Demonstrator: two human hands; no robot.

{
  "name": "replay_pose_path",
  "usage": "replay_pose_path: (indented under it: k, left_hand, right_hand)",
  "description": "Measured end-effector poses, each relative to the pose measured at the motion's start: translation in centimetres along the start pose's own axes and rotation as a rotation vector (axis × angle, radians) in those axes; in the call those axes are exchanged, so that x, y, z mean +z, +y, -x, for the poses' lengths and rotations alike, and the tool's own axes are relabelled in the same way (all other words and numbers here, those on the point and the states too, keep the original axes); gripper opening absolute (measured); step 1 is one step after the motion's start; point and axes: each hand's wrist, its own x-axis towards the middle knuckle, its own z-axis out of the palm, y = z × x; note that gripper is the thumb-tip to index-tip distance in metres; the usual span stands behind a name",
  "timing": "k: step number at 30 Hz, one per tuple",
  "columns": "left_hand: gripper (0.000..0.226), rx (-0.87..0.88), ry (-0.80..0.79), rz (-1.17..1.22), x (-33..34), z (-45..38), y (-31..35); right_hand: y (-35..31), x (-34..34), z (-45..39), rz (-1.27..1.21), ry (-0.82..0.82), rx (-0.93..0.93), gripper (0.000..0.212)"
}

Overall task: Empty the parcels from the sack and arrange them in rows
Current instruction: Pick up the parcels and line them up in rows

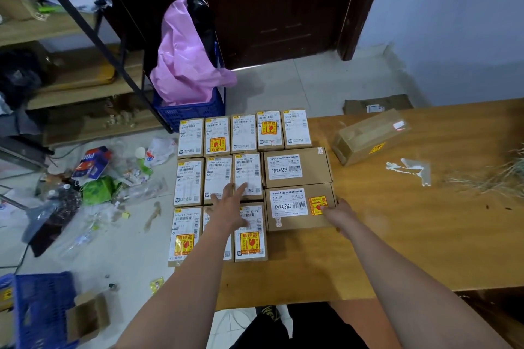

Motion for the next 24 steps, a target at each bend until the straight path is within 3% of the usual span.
replay_pose_path:
  k: [5, 8, 12, 16, 21, 24]
  left_hand:
    - [0.079, -0.014, 0.101, 0.079, -1.9, -0.8, 1.8]
    - [0.07, 0.008, 0.137, 0.122, -4.0, -1.7, 4.4]
    - [0.066, 0.072, 0.164, 0.179, -6.9, -2.9, 8.7]
    - [0.06, 0.122, 0.171, 0.238, -9.2, -4.3, 13.2]
    - [0.049, 0.186, 0.12, 0.385, -10.5, -6.2, 17.2]
    - [0.043, 0.168, 0.04, 0.439, -10.6, -6.7, 18.8]
  right_hand:
    - [-3.1, -2.8, 0.1, 0.106, 0.156, 0.016, 0.073]
    - [-5.8, -6.0, 0.3, 0.165, 0.301, -0.095, 0.055]
    - [-8.9, -9.9, 0.0, 0.36, 0.441, -0.301, 0.063]
    - [-11.5, -13.3, -1.0, 0.567, 0.424, -0.429, 0.074]
    - [-13.1, -15.7, -4.4, 0.954, 0.325, -0.453, 0.066]
    - [-13.7, -16.1, -5.9, 1.01, 0.237, -0.456, 0.056]
